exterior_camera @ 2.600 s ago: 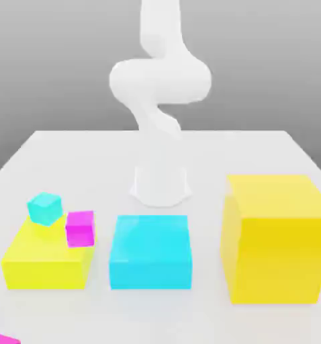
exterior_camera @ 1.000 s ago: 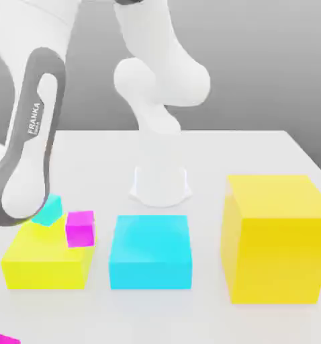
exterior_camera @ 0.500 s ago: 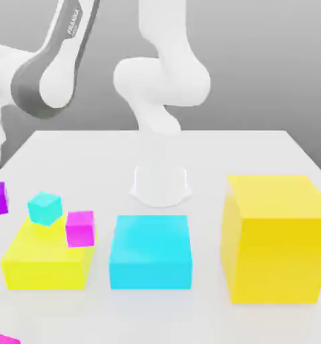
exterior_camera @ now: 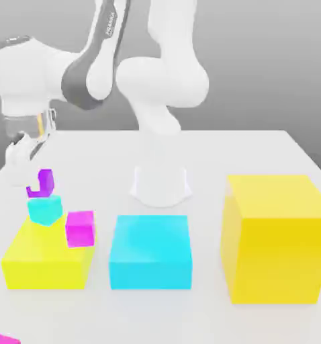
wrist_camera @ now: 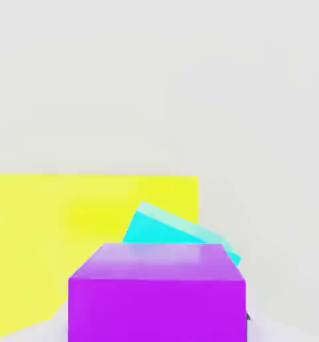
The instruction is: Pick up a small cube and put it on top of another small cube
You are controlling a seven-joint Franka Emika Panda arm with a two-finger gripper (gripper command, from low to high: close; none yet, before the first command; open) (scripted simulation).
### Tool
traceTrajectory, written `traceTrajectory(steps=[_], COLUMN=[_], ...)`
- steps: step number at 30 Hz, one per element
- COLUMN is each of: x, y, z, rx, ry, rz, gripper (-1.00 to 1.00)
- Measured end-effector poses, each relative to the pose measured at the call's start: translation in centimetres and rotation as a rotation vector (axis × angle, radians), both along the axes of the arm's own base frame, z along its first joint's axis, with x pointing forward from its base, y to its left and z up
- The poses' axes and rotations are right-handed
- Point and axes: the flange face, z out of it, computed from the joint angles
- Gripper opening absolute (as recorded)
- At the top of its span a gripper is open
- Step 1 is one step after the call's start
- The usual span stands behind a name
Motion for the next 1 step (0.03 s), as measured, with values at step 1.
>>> traceTrajectory(steps=[1], x=[0.0], y=[0.0], z=[0.0], rx=[0.0], ry=[0.0], rz=[0.0], gripper=[1.0])
